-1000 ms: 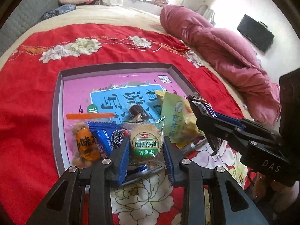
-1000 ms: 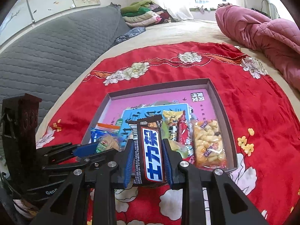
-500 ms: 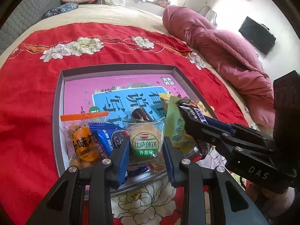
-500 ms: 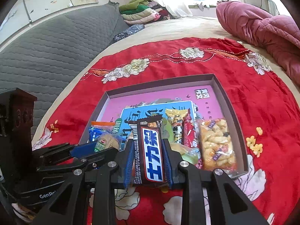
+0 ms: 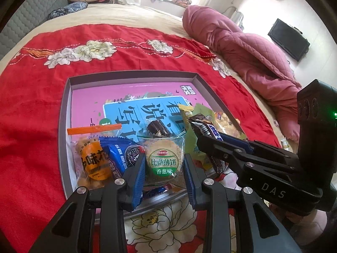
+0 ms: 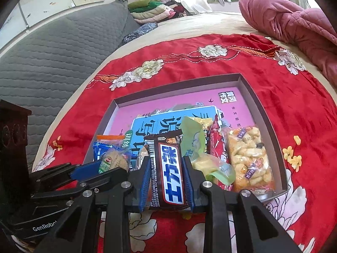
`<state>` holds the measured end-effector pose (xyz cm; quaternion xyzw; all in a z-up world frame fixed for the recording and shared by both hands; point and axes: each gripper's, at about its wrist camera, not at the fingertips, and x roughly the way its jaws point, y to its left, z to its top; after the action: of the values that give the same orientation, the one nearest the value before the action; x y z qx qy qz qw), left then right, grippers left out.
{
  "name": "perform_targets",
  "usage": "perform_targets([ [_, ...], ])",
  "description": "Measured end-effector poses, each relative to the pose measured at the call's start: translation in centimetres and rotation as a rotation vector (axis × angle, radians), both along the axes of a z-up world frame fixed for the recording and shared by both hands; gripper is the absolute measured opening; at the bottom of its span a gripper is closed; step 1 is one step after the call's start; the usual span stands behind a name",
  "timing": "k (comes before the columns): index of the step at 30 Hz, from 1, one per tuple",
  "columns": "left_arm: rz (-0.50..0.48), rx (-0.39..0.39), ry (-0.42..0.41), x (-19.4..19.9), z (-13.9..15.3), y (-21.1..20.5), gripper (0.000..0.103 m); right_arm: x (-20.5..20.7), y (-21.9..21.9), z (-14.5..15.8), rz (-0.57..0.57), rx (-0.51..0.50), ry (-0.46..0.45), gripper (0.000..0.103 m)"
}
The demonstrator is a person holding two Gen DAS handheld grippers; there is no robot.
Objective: Organize snacks
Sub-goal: 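Lower biscuit packet into tray, open left tool while right tool releases chocolate bar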
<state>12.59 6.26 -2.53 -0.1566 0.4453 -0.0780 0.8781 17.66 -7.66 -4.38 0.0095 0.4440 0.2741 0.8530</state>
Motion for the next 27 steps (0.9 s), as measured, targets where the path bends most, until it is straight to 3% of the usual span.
perform_targets([
  [9,-0.004,-0.007,-0.003,0.0,0.2,-0.1,0.037,-0.1,-0.3,0.6,-0.006,0.007,-0.011,0.03],
  [11,-0.007,-0.001,-0.006,-0.1,0.3,-0.2,0.047,-0.2,-0.4,0.8,-0.009,0.013,-0.016,0.03],
  [14,-0.015,-0.005,-0.015,-0.2,0.6,-0.3,0.054,-0.4,-0.7,1.3,-0.011,0.015,-0.026,0.03],
  [22,0.002,0.023,-0.041,-0.9,1.6,-0.2,0.063,-1.5,-2.1,3.1,-0.016,0.042,-0.052,0.03],
  [27,0.037,0.046,-0.042,-2.8,2.8,-0.1,0.071,-3.2,-2.9,4.4,0.009,0.041,-0.073,0.04],
])
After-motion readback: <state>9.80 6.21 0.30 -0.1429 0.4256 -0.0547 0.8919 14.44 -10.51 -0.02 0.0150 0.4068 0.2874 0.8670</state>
